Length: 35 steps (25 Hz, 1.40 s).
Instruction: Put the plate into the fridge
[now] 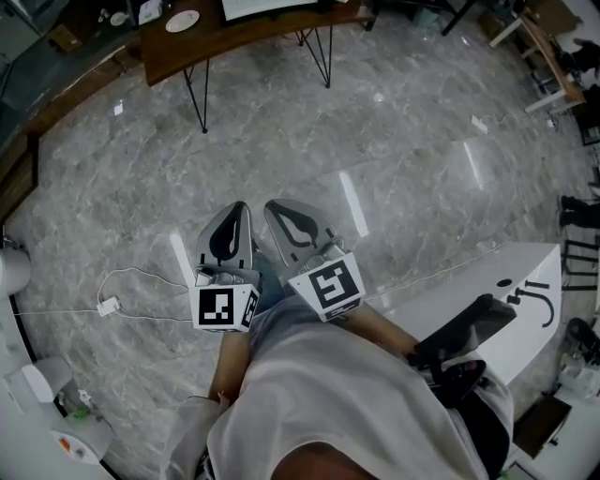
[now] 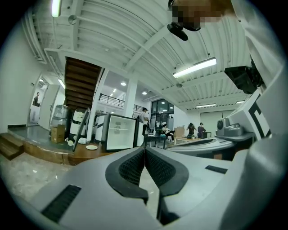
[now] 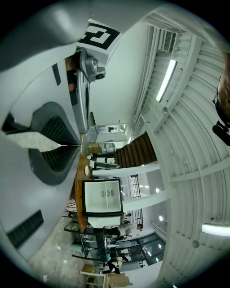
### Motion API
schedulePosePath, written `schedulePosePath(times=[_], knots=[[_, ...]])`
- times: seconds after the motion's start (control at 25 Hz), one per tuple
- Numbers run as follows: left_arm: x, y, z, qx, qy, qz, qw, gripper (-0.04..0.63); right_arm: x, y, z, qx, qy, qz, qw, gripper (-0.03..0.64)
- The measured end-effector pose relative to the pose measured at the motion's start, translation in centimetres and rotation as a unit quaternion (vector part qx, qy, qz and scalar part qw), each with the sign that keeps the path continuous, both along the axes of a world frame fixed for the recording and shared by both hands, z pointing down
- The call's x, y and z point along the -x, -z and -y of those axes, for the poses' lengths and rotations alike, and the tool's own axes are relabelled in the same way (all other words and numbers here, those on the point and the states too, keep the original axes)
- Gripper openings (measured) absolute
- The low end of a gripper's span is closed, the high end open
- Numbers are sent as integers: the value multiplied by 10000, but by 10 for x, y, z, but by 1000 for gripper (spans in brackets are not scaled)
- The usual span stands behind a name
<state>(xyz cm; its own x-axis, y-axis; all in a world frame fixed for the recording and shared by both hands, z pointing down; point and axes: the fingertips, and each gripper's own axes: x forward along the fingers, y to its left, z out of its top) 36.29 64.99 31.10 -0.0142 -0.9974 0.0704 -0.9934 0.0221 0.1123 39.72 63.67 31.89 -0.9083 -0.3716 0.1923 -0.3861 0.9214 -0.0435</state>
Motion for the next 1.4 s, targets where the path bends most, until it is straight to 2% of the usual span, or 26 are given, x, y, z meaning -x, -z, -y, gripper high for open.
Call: schedulePosePath(times=[0.16,0.32,0.4,0.56,0.64,0.72,1.0,1.24,1.4], knots=[[57,9,21,-120,24,-29,9999,20,59,8,18,-64,21,-43,10000,17],[111,22,37,-310,54,35,9995,20,120,21,24,-381,323,-53,9987,17],[141,29,44,-444,23,6,9990,20,152,26,31,-457,274,18,9986,17],[206,39,45,-598,-19,86,9982,20,216,30,36,-320,118,71,9994,17],[234,43,44,-650,4,99,9978,20,241,33,35,-436,136,80,9989,17],[257,46,48,-688,20,101,9976,20,259,36,38,-537,152,83,9984,17],[330,54,66,-728,213,116,9971,20,320,34,63,-367,79,3,9993,17],[370,48,103,-621,261,45,9977,20,359,30,104,-390,134,-16,9991,17],[407,36,150,-521,335,53,9981,20,395,22,152,-417,201,24,9989,17]])
